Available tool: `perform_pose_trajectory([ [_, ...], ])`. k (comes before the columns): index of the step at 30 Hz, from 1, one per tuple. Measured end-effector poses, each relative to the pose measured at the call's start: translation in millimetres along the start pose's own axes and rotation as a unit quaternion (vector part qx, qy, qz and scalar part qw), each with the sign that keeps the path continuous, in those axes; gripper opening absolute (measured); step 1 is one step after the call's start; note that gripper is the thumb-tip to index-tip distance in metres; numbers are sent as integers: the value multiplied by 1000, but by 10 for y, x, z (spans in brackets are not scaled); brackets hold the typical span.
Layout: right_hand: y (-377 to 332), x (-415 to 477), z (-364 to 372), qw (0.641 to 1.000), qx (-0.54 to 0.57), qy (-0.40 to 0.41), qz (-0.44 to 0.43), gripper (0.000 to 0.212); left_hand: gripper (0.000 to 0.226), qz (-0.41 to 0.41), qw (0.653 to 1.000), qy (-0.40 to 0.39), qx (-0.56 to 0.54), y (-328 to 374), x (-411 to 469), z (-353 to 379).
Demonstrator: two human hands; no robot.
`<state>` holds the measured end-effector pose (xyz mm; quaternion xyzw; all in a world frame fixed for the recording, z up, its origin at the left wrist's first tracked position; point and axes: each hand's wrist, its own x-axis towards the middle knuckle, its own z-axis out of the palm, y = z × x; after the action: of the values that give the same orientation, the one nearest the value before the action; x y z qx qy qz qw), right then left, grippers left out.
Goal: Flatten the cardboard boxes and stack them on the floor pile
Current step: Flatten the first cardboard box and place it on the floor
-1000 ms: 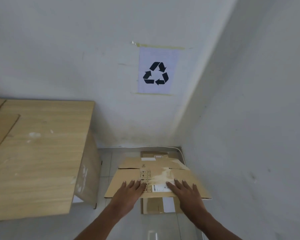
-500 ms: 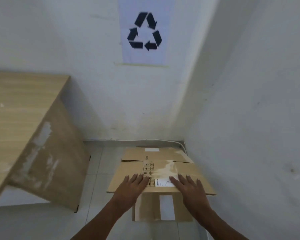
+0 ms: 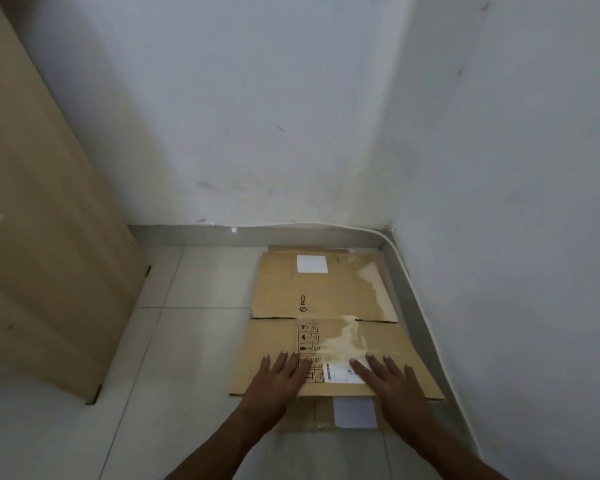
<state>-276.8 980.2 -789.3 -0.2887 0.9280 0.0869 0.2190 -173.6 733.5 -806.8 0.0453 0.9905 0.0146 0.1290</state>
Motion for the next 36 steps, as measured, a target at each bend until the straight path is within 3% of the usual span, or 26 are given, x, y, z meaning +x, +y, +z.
perform_pose_trajectory([
  [3, 33, 54, 173, 999, 1, 1, -50, 106, 89, -11, 999, -17, -26, 26, 86, 230],
  [10, 150, 353, 382, 998, 23, -1, -50, 89, 75, -33, 993, -71, -91, -56, 396, 426],
  [13, 305, 491, 435, 998, 32, 9, -45, 79, 83, -26, 991, -88, -95, -24, 557, 402],
  [20, 294, 645, 776, 996, 67, -42, -33, 98, 99, -33, 987, -125, -91, -1, 623, 745],
  [36, 118, 867, 1048, 983, 129, -127, -13, 97, 98, -59, 967, -197, -153, -5, 705, 999],
])
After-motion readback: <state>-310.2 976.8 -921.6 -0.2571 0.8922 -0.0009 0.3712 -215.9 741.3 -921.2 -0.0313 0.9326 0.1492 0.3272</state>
